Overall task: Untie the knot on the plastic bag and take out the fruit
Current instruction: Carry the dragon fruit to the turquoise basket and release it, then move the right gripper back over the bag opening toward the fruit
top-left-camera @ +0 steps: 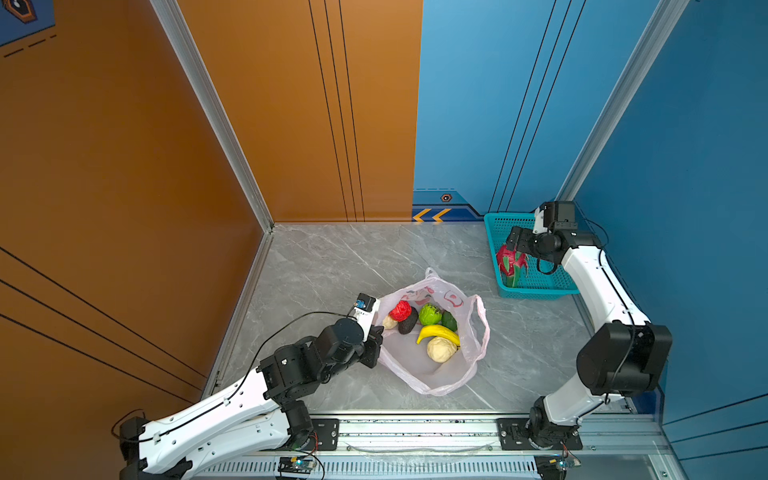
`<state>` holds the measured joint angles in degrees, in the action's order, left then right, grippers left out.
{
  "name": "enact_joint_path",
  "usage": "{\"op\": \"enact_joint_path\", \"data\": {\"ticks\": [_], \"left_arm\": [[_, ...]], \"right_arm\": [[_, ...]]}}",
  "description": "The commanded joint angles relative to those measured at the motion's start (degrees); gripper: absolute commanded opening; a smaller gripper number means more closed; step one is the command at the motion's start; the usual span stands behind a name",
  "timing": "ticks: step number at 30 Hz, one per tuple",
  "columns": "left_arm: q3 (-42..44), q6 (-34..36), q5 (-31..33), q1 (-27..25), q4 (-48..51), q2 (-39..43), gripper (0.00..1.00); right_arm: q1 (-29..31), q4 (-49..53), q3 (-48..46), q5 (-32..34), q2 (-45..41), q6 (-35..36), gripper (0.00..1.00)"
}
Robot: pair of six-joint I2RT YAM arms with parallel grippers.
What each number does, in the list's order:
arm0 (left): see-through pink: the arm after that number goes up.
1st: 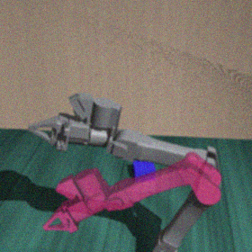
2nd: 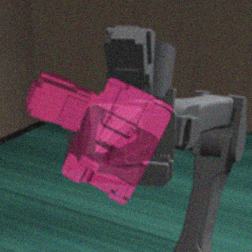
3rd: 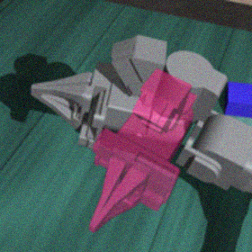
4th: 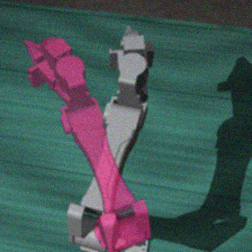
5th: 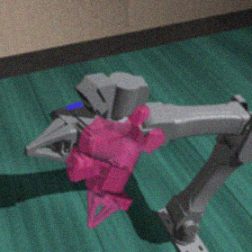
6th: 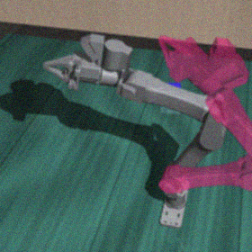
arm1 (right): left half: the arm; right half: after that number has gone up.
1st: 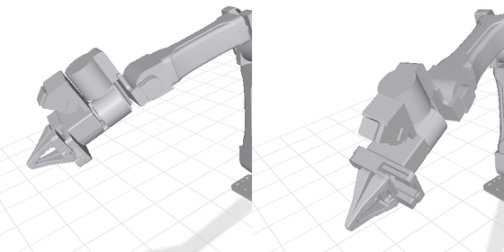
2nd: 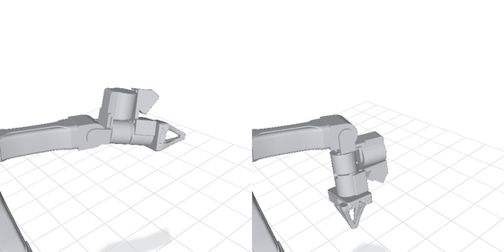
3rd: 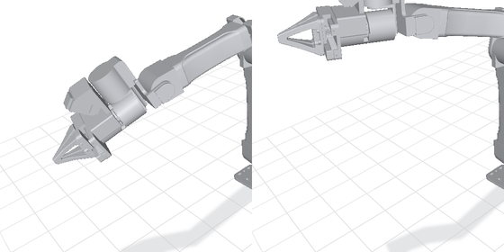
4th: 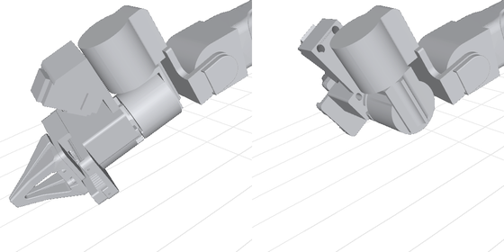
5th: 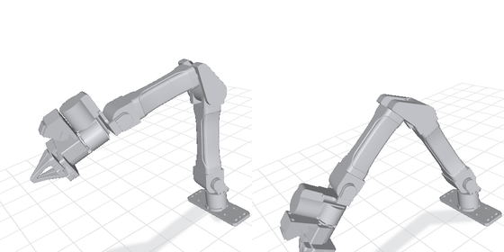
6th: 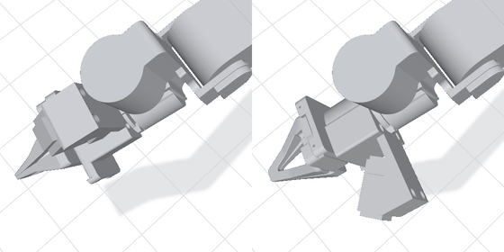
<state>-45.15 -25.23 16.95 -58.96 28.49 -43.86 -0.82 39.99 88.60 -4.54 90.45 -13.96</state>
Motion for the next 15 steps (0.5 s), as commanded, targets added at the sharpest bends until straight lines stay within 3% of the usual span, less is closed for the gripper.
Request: {"op": "enact_joint_path", "data": {"ticks": [1,9,15], "left_arm": [[-0.59,1.12,0.01,-0.48,-0.15,1.52,0.00],[1.02,1.59,-1.02,-0.24,-0.33,1.82,0.00],[1.55,1.94,-2.26,-0.20,-0.98,1.92,0.00]], "right_arm": [[6.52,9.18,2.06,-1.27,-6.45,-1.91,1.00],[31.85,15.91,5.92,6.20,-15.39,-11.39,1.00],[49.77,16.18,8.02,12.24,-14.90,-18.23,1.00]]}}
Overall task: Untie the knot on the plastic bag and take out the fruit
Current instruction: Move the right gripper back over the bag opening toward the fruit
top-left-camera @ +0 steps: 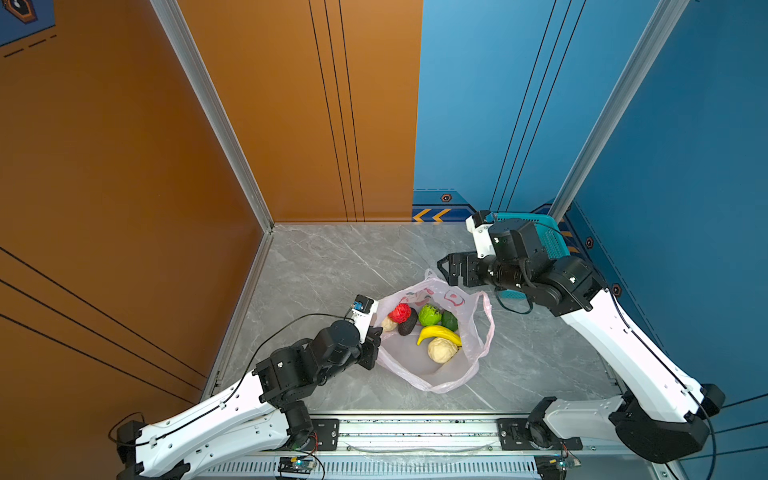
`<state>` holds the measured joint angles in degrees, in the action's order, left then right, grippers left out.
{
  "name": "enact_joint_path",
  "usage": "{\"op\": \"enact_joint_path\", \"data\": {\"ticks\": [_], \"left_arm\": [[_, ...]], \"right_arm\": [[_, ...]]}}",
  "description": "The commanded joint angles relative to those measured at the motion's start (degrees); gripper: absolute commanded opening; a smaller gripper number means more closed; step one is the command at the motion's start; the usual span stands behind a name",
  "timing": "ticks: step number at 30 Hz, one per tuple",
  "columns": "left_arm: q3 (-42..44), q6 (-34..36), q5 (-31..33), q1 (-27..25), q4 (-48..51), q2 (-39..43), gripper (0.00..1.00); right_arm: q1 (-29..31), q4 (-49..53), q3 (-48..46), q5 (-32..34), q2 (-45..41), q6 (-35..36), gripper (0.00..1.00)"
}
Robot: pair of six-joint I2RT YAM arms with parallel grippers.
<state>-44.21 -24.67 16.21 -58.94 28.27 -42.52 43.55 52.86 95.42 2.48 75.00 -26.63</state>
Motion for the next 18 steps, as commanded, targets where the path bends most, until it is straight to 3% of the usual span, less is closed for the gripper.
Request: {"op": "enact_joint_path", "data": {"ticks": [1,7,18], "left_arm": [[0.65,1.56,-1.36,-0.24,-0.72,0.81,0.00],[1.16,-0.10,-0.19,-0.43,-0.59,2.69,0.00],[4.16,-1.62,-0.88,-2.78,-1.50,2.79,0.00]], "right_arm": [[8.11,3.28,1.13,6.40,1.10,-6.45,1.00],[16.88,2.81,-0.49,9.45,4.39,-10.11,1.00],[21.14,-1.62,-16.12,10.35,4.11,-15.42,1.00]]}}
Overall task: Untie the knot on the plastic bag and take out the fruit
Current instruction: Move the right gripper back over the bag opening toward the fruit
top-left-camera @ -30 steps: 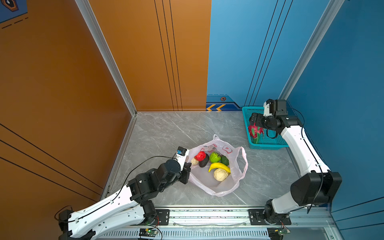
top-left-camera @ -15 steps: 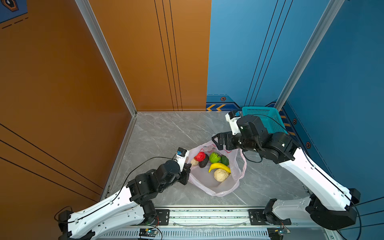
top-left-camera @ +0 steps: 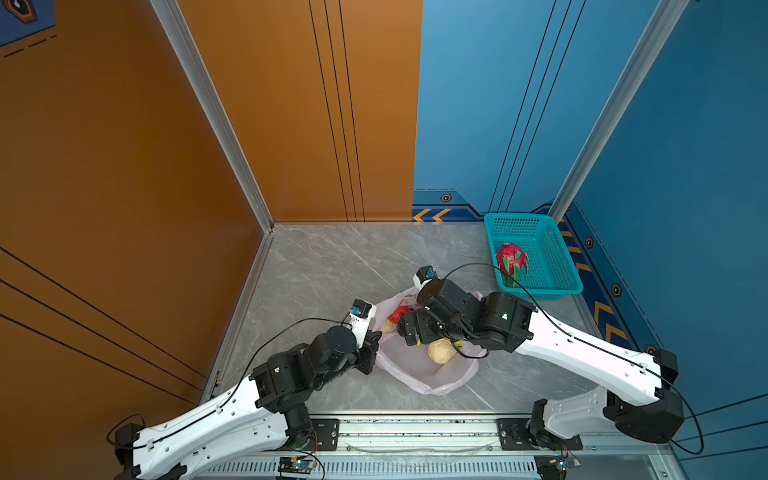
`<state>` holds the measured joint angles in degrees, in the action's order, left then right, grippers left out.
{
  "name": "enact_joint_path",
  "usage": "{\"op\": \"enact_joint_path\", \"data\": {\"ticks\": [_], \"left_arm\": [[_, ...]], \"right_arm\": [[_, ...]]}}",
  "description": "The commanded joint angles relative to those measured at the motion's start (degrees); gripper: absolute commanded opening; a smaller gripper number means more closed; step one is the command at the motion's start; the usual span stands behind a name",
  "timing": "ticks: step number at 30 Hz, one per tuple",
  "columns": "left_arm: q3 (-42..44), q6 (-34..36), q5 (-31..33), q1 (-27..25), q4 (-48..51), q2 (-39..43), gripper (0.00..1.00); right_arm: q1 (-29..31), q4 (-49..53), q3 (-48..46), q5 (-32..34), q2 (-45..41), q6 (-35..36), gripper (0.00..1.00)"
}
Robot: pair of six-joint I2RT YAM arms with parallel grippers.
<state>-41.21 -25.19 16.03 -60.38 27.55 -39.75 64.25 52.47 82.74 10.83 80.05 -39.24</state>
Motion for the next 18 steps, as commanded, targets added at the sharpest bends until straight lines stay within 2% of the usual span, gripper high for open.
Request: {"op": "enact_joint_path", "data": {"ticks": [1,9,18], "left_arm": [[1.50,-1.46,-0.52,-1.87,-0.96,0.07,0.00],[3.32,-2.99,2.42,-6.56,-2.64,0.22,0.00],[3.33,-2.60,3.65,-7.82,-3.64,0.23,0.00]], "right_arm": [[0.50,-1.76,-4.70,2.08,-1.03,-3.06,1.00],[0.96,-5.28,-12.86,1.01,2.43,-6.59,0.99],[0.71,-2.97,-13.08,0.93,9.60,-13.12,0.99]]}}
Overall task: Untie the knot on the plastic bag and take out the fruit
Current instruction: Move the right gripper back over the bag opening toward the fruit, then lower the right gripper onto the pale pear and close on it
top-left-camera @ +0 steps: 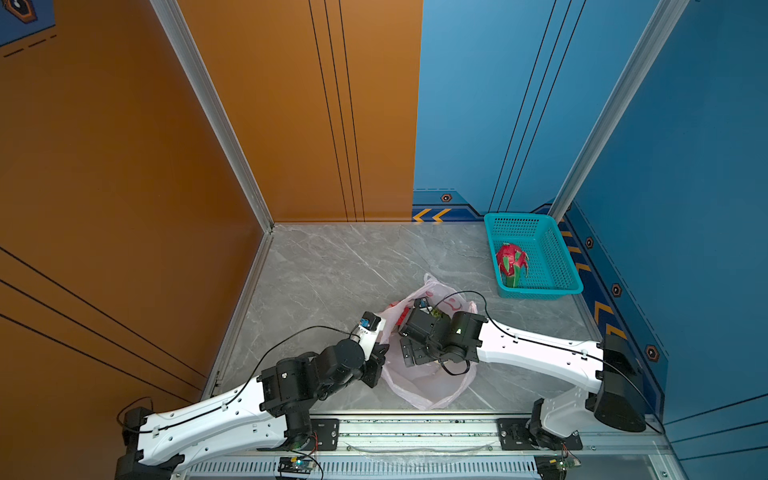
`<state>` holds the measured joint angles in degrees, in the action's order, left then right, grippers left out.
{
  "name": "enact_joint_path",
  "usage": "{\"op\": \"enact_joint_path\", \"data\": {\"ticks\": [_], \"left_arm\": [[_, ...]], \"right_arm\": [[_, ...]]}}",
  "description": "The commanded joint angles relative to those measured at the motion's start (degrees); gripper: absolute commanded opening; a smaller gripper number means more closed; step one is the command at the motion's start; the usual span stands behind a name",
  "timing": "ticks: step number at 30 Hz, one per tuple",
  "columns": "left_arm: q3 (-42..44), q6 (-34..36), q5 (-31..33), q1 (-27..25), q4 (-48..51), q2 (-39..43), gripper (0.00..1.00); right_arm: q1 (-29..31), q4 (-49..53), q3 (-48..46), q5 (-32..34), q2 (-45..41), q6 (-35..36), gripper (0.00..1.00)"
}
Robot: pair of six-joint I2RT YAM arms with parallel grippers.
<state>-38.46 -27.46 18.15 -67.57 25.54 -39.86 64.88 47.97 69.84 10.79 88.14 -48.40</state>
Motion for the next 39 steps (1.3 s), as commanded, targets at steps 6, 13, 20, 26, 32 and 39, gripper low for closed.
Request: {"op": "enact_joint_path", "data": {"ticks": [6,13,20,26,32,39], "left_arm": [[0.62,0.29,1.18,-0.61,-2.29,0.61,0.00],[0.71,0.74,0.72,-0.62,-3.29,0.20,0.00],[1.18,0.67,-0.14,-0.58,-3.74,0.21,0.00],[1.54,0.67,-0.63,-0.59,-3.98,0.32,0.00],[1.25,0.98,-0.60,-0.58,-4.12,-0.05,0.00],[1.03,0.87,-0.50,-0.62,-3.87,-0.16,0.00]], "right_arm": [[-1.18,3.08,-1.20,2.30,3.22,-6.99,1.00],[-3.14,2.32,-3.77,2.83,3.78,-7.27,1.00],[-5.40,0.54,-6.93,2.63,4.16,-6.79,1.00],[-6.69,-2.21,-9.36,2.42,5.58,-6.05,1.00],[-7.62,-5.64,-9.88,1.85,7.96,-4.79,1.00],[-8.42,-7.35,-9.80,2.14,10.04,-3.72,0.78]]}}
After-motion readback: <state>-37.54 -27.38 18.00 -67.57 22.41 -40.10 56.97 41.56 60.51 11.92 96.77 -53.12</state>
